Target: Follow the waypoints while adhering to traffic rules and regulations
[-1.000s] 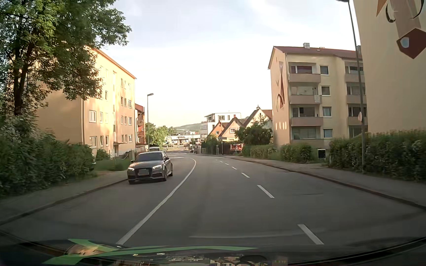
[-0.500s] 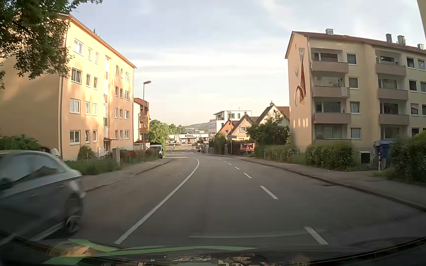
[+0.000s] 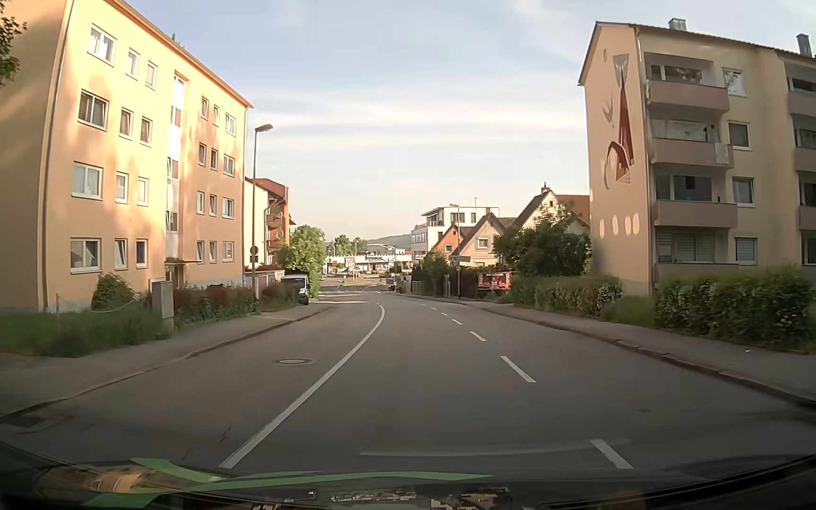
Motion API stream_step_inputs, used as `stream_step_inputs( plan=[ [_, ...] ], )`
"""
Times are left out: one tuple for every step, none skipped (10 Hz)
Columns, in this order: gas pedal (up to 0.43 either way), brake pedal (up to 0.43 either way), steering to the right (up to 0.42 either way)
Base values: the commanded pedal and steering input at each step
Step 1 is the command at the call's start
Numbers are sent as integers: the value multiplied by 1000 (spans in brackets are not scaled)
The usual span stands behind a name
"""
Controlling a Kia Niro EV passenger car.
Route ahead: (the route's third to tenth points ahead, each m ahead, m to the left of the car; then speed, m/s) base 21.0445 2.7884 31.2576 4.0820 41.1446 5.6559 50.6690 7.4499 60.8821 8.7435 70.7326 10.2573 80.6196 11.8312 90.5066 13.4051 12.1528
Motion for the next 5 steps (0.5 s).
stream_step_inputs(
  plan=[
    [0,55,-24],
    [0,55,-25],
    [0,61,-25],
    [0,61,-25],
    [0,61,-25]
  ],
)
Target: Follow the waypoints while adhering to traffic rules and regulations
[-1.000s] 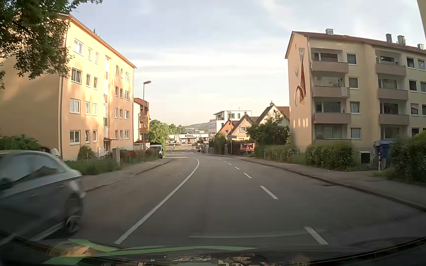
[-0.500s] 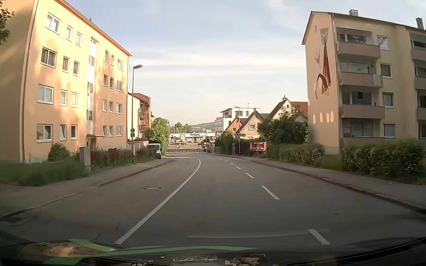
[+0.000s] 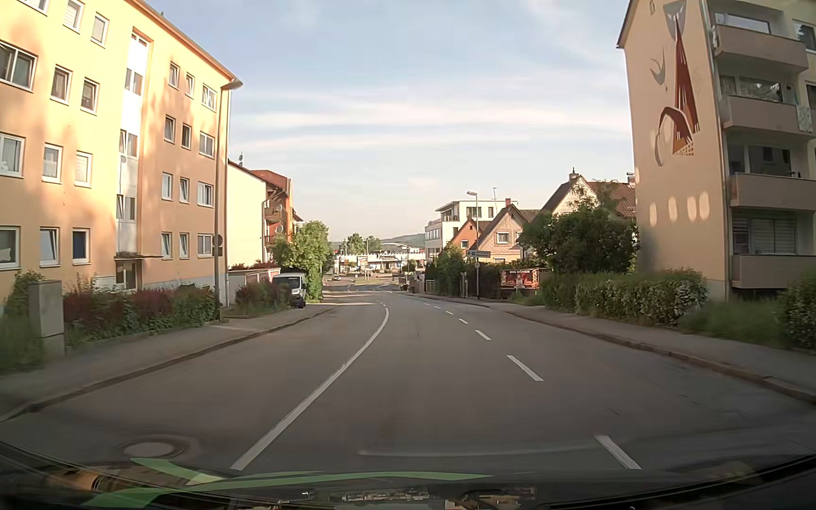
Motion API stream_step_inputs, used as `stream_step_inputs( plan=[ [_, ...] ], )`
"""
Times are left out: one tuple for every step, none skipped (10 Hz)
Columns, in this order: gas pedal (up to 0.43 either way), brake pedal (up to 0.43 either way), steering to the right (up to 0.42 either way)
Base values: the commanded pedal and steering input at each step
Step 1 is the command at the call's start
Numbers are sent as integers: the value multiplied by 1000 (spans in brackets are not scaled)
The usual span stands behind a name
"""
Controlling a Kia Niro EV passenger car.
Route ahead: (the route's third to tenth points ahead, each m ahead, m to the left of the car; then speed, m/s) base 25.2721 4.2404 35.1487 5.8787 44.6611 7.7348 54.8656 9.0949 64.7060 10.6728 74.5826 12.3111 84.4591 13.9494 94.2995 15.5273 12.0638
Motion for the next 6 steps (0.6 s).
stream_step_inputs(
  plan=[
    [0,61,-24],
    [0,67,-23],
    [0,67,-21],
    [0,67,-20],
    [0,61,-19],
    [0,67,-16]
  ],
)
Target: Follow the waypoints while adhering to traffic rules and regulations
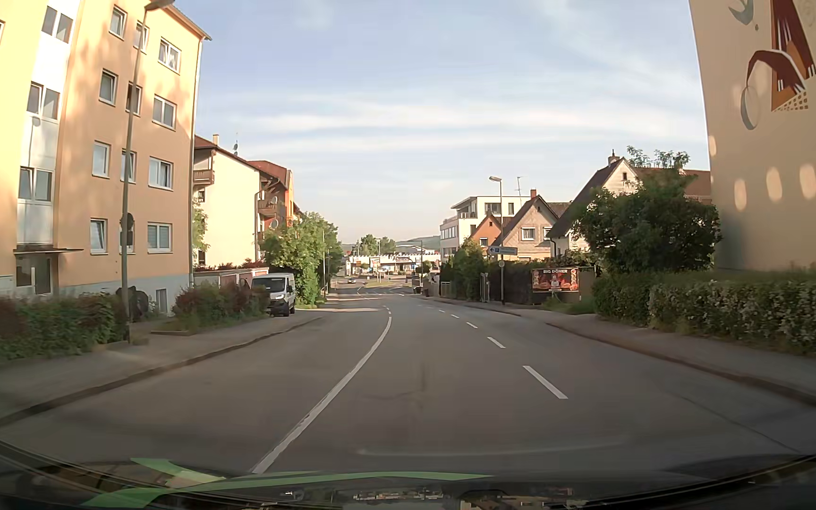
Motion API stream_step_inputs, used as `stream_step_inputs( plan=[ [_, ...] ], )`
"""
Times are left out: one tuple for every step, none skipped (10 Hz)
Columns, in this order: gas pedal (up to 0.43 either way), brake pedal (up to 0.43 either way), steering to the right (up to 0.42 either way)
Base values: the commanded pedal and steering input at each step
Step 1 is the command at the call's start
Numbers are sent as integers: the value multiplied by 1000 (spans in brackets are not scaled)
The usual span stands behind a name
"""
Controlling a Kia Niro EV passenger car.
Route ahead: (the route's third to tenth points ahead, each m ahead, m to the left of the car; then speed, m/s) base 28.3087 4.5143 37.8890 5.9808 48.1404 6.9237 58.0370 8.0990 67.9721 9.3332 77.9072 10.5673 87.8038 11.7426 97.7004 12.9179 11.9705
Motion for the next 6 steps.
stream_step_inputs(
  plan=[
    [0,61,-15],
    [0,61,-15],
    [0,55,-15],
    [0,37,-15],
    [0,30,-15],
    [0,37,-15]
  ],
)
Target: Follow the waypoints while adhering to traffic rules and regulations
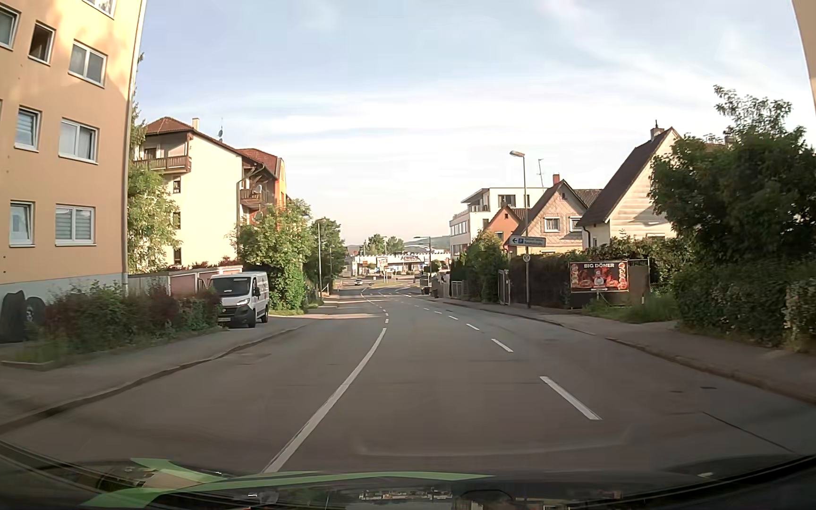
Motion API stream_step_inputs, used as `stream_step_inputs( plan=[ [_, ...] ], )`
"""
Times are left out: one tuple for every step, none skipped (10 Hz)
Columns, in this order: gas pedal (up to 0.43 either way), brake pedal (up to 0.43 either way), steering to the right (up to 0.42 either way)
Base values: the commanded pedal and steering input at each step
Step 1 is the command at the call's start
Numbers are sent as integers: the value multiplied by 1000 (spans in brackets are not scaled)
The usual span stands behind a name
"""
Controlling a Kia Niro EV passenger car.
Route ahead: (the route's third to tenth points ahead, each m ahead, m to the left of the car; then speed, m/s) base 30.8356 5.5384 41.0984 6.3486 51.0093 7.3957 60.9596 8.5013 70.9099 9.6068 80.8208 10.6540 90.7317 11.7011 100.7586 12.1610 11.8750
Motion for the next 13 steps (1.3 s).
stream_step_inputs(
  plan=[
    [0,43,-17],
    [0,43,-18],
    [0,49,-18],
    [0,49,-19],
    [0,49,-19],
    [0,49,-19],
    [0,49,-19],
    [0,49,-18],
    [0,49,-18],
    [0,49,-18],
    [0,49,-18],
    [0,55,-16],
    [0,55,-14]
  ],
)
